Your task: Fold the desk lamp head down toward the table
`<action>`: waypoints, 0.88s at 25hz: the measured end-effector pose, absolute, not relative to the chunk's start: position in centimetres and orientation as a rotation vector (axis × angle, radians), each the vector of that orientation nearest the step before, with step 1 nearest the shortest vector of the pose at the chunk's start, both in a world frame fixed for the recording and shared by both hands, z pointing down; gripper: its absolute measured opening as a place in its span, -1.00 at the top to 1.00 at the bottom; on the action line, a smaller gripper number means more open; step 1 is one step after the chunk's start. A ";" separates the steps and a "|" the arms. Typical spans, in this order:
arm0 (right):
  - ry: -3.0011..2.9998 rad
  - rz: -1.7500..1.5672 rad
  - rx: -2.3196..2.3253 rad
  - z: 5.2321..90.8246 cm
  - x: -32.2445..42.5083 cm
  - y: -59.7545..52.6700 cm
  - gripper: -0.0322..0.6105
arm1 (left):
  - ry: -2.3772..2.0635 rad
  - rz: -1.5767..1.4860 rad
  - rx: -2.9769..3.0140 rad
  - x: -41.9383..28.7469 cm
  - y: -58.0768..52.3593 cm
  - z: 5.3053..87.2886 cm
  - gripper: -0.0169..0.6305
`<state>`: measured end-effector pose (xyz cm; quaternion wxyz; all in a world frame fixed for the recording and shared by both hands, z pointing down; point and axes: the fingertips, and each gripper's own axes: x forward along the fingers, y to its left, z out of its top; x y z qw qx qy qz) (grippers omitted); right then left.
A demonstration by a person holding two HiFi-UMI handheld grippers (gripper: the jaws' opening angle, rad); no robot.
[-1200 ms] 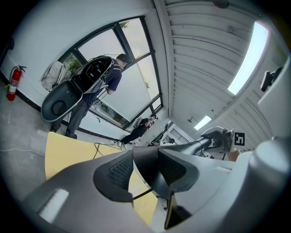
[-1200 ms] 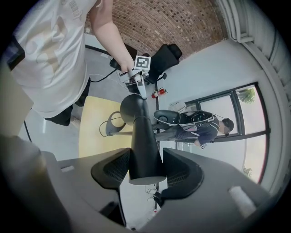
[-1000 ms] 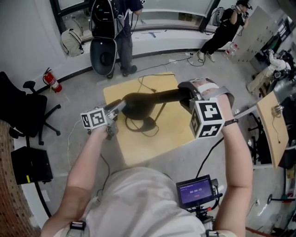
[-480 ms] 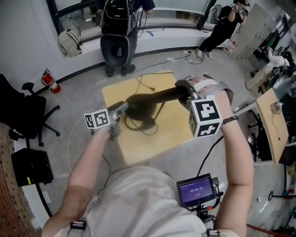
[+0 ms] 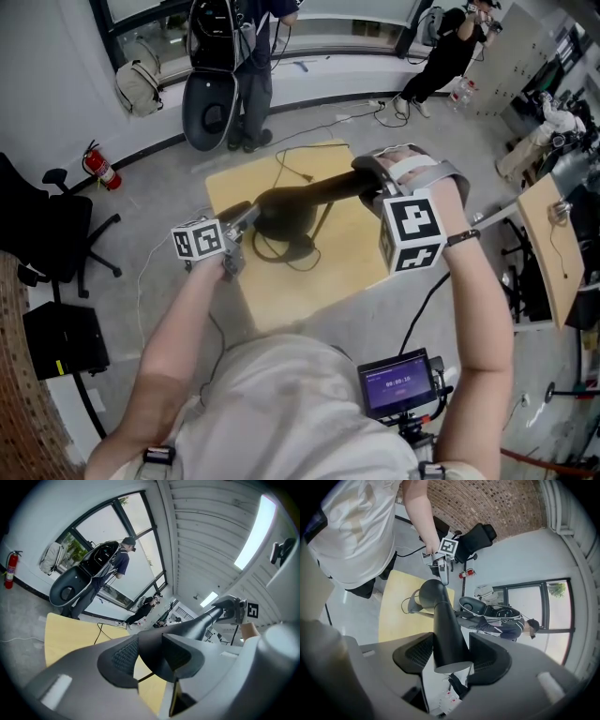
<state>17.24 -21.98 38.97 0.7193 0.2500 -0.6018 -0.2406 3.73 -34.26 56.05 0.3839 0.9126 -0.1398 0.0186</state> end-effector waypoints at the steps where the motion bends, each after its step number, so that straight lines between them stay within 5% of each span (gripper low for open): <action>1: -1.331 -0.537 0.559 39.0 17.3 -22.0 0.10 | -0.366 0.061 2.354 3.7 -34.3 55.9 0.48; 22: -1.465 -0.602 0.816 36.1 16.9 -21.6 0.04 | -0.422 0.150 2.651 0.1 -32.7 51.8 0.52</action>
